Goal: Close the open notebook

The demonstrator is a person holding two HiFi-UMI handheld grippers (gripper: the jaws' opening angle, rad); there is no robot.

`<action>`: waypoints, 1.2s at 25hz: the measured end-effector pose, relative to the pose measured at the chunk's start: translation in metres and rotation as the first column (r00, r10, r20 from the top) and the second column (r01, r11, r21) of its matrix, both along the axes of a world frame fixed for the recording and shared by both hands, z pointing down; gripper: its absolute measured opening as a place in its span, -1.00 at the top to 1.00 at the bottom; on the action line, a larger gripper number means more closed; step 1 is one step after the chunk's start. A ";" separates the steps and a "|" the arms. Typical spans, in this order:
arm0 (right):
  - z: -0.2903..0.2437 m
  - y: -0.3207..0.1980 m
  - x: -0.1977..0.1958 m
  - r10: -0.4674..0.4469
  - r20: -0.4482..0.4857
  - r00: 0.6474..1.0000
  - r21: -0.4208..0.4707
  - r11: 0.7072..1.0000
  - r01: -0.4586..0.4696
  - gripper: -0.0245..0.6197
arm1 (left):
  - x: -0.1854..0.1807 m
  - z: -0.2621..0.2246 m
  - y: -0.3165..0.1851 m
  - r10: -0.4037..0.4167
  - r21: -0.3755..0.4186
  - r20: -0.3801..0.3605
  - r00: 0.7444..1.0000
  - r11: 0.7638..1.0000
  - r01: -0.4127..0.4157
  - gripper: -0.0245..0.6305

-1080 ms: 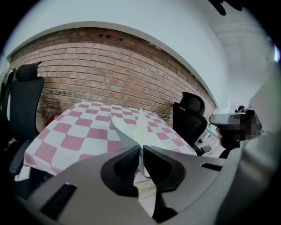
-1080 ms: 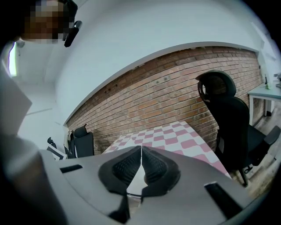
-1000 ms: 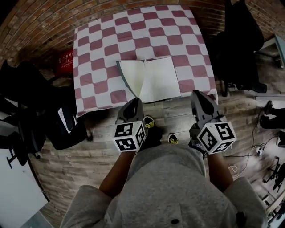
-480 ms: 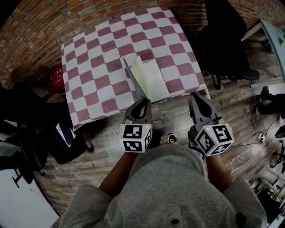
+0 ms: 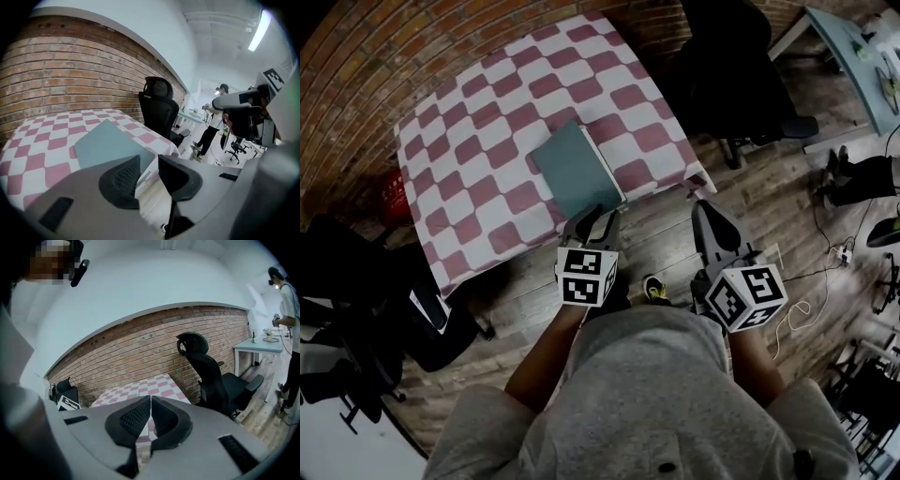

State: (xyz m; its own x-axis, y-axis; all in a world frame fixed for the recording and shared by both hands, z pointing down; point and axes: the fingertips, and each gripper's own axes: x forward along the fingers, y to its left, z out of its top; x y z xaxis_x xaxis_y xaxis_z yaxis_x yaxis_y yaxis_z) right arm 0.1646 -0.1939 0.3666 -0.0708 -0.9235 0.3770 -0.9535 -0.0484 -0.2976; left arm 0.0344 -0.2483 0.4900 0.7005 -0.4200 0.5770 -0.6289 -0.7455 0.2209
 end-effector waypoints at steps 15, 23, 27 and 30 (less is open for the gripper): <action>-0.016 0.039 0.017 -0.017 -0.029 0.999 0.054 0.998 0.019 0.84 | -0.001 -0.014 0.031 -0.037 0.051 -0.015 0.999 0.998 0.038 0.56; -0.029 0.080 0.038 -0.070 -0.037 0.997 0.106 0.992 0.074 0.84 | -0.014 -0.071 0.069 -0.215 0.183 -0.048 0.975 0.958 0.220 0.89; -0.032 0.104 0.048 -0.106 -0.045 0.993 0.117 0.987 0.111 0.84 | -0.019 -0.095 0.102 -0.295 0.214 -0.066 0.953 0.929 0.303 0.89; -0.037 0.121 0.053 -0.130 -0.036 0.991 0.133 0.982 0.134 0.84 | -0.023 -0.115 0.128 -0.339 0.256 -0.113 0.934 0.898 0.358 0.89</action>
